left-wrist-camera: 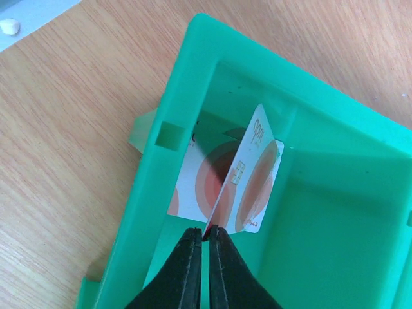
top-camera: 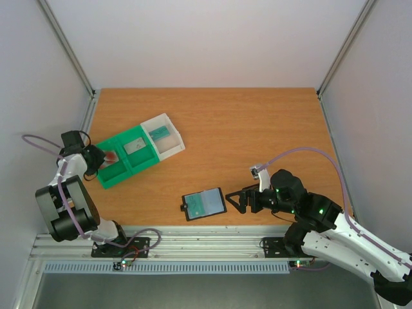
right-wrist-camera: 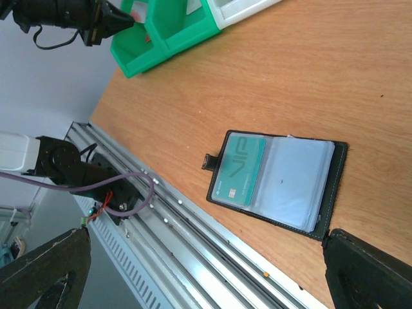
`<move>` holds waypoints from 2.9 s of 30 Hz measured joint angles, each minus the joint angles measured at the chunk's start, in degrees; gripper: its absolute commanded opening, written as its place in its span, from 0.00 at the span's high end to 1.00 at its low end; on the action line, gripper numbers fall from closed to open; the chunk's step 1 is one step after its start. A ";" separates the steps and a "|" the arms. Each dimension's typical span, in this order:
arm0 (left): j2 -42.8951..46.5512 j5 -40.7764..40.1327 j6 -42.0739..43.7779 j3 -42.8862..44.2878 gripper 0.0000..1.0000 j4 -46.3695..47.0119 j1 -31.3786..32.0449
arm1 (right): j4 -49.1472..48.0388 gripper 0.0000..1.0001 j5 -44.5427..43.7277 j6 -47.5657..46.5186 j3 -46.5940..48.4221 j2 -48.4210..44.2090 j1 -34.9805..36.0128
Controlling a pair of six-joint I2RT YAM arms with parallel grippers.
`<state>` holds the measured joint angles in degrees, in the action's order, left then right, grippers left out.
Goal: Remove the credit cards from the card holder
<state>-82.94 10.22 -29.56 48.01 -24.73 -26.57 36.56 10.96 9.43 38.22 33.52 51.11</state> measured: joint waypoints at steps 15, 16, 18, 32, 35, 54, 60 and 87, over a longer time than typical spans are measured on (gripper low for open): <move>0.00 -0.70 -0.63 0.00 0.86 -0.28 0.00 | 0.00 0.02 -0.02 -0.02 0.15 0.00 0.00; 0.00 -0.70 -0.63 0.00 0.85 -0.31 0.00 | -0.02 0.02 -0.02 -0.04 0.17 0.00 0.00; 0.00 -0.66 -0.66 0.00 0.83 -0.28 0.02 | 0.00 0.02 -0.02 -0.04 0.17 0.00 0.00; 6.69 -0.17 -1.81 1.42 0.42 -5.03 -0.04 | 1.11 0.01 -0.04 0.22 1.75 1.14 0.00; 9.51 0.20 -1.62 2.75 0.36 -6.97 -0.04 | 2.25 0.02 -0.44 0.92 2.01 1.95 0.00; 27.63 15.98 -1.73 0.39 0.05 -15.52 7.78 | 4.46 0.29 0.96 5.05 3.43 14.71 0.00; 29.49 20.24 -1.55 -0.50 0.18 -17.29 12.85 | 0.42 0.59 4.00 6.78 3.43 20.41 0.00; 28.89 20.26 -12.61 -18.38 0.54 -10.58 47.17 | -23.98 0.79 15.04 13.07 2.64 51.08 0.00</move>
<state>-54.04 30.48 -42.17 29.63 -35.31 20.60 12.58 26.00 22.50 40.86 84.60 51.11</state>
